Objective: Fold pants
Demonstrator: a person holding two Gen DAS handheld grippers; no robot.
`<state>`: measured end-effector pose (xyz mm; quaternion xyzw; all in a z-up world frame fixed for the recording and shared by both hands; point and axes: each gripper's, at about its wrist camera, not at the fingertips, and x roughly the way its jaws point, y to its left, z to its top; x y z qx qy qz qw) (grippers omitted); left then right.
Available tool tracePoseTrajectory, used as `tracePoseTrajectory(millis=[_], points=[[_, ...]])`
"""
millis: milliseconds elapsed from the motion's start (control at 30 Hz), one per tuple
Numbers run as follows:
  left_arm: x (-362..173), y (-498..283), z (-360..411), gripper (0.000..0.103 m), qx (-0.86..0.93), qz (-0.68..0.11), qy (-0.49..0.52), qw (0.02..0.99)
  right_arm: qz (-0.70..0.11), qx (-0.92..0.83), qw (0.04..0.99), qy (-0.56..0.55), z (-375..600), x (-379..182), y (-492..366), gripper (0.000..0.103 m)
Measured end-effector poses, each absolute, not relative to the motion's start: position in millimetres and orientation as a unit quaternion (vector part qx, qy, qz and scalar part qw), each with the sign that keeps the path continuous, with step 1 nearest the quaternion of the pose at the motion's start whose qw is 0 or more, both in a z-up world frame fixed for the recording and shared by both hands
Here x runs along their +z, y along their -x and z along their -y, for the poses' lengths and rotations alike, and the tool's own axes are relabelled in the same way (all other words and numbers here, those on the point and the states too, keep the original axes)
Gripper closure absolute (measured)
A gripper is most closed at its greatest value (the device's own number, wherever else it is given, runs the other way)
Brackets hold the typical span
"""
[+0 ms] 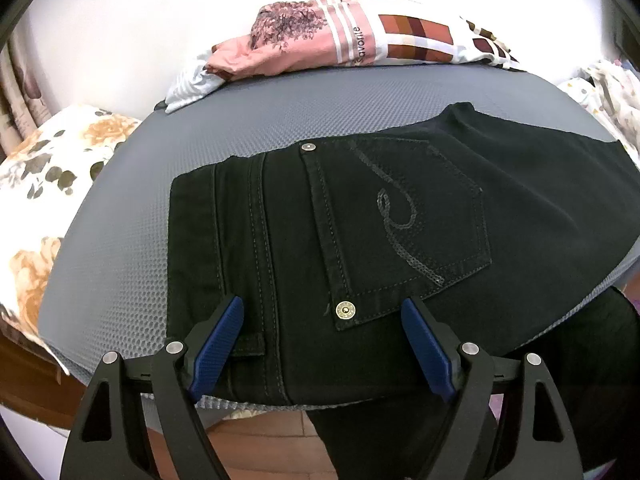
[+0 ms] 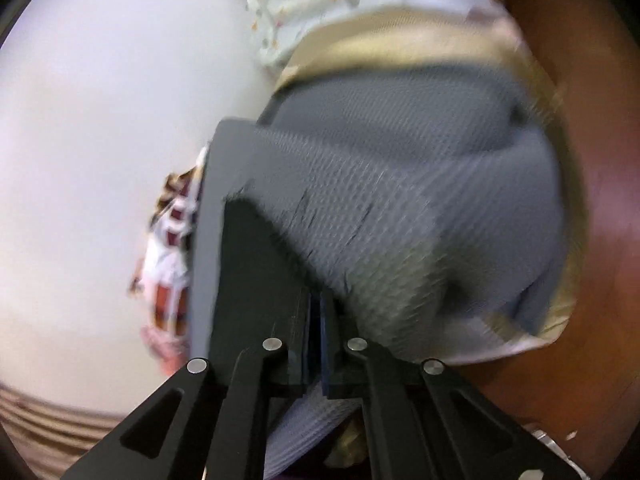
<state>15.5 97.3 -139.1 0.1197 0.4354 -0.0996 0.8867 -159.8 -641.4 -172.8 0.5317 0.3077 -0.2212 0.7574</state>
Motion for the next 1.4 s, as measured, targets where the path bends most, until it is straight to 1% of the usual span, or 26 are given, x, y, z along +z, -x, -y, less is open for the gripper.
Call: tracePoseTrajectory(millis=[67,167,200,267,300,333,400,467,533,633,733,833,1033,1067,1100,1133,1233,1300,1400], points=[[-134.1,-12.9,-98.6,0.022,-0.099,-0.428,-0.114,0.891,-0.295,-0.232,0.782,-0.498,637.3,-149.5,159.4,0.092],[-118.1,-8.9,-100.1,0.021,-0.099,-0.403,-0.1,0.904,-0.268,-0.143,0.821,-0.484,611.3,-116.9,134.7,0.092],[-109.8,-8.9,-101.6,0.021,-0.095,-0.395,-0.093,0.909,-0.271,-0.097,0.834,-0.47,594.6,-106.4,118.3,0.091],[-96.9,-9.0,-106.2,0.022,-0.083,-0.386,-0.078,0.916,-0.305,-0.002,0.852,-0.425,548.1,-89.8,78.8,0.089],[-89.4,-8.7,-110.5,0.021,-0.076,-0.381,-0.064,0.919,-0.325,0.04,0.856,-0.4,521.7,-84.2,58.7,0.085],[-82.4,-8.5,-114.8,0.021,-0.069,-0.378,-0.05,0.922,-0.348,0.084,0.858,-0.368,487.9,-79.1,37.0,0.078],[-72.1,-7.4,-121.7,0.021,-0.056,-0.375,-0.03,0.925,-0.386,0.183,0.851,-0.306,412.3,-71.2,-8.3,0.072],[-66.6,-5.0,-128.5,0.021,-0.035,-0.376,-0.021,0.926,-0.409,0.238,0.843,-0.257,356.5,-68.0,-39.4,0.07],[-67.6,-2.7,-134.2,0.019,-0.028,-0.381,-0.014,0.924,-0.428,0.278,0.839,-0.188,299.7,-71.4,-73.1,0.061],[-76.0,0.1,-143.4,0.019,-0.014,-0.393,-0.015,0.919,-0.454,0.296,0.834,-0.104,243.8,-86.9,-115.4,0.058],[-84.0,-1.7,-156.2,0.019,0.007,-0.402,-0.011,0.915,-0.47,0.297,0.829,-0.064,216.9,-105.9,-148.5,0.058],[-90.7,-5.9,-171.7,0.019,0.016,-0.41,0.017,0.912,-0.478,0.292,0.828,-0.031,202.2,-116.8,-171.2,0.058],[-106.3,-13.6,-189.1,0.019,0.026,-0.435,0.043,0.899,-0.5,0.311,0.808,-0.006,180.4,-139.7,-204.4,0.058],[-109.6,-14.7,-190.1,0.019,0.026,-0.441,0.044,0.896,-0.508,0.315,0.801,-0.001,177.0,-144.7,-207.7,0.059],[-111.4,-15.5,-190.6,0.019,0.027,-0.445,0.044,0.894,-0.512,0.315,0.799,0.007,173.0,-146.1,-210.9,0.065],[-112.9,-16.0,-191.0,0.019,0.027,-0.448,0.043,0.893,-0.514,0.311,0.799,0.024,166.4,-149.1,-212.7,0.079],[-117.4,-17.7,-190.4,0.019,0.03,-0.454,0.037,0.89,-0.501,0.298,0.811,0.047,160.9,-147.5,-215.2,0.092],[-119.9,-18.9,-191.3,0.019,0.034,-0.456,0.034,0.889,-0.497,0.284,0.818,0.057,158.4,-148.1,-218.2,0.096],[-120.3,-19.9,-194.2,0.019,0.035,-0.457,0.038,0.888,-0.496,0.271,0.824,0.042,161.1,-157.4,-225.5,0.097]])
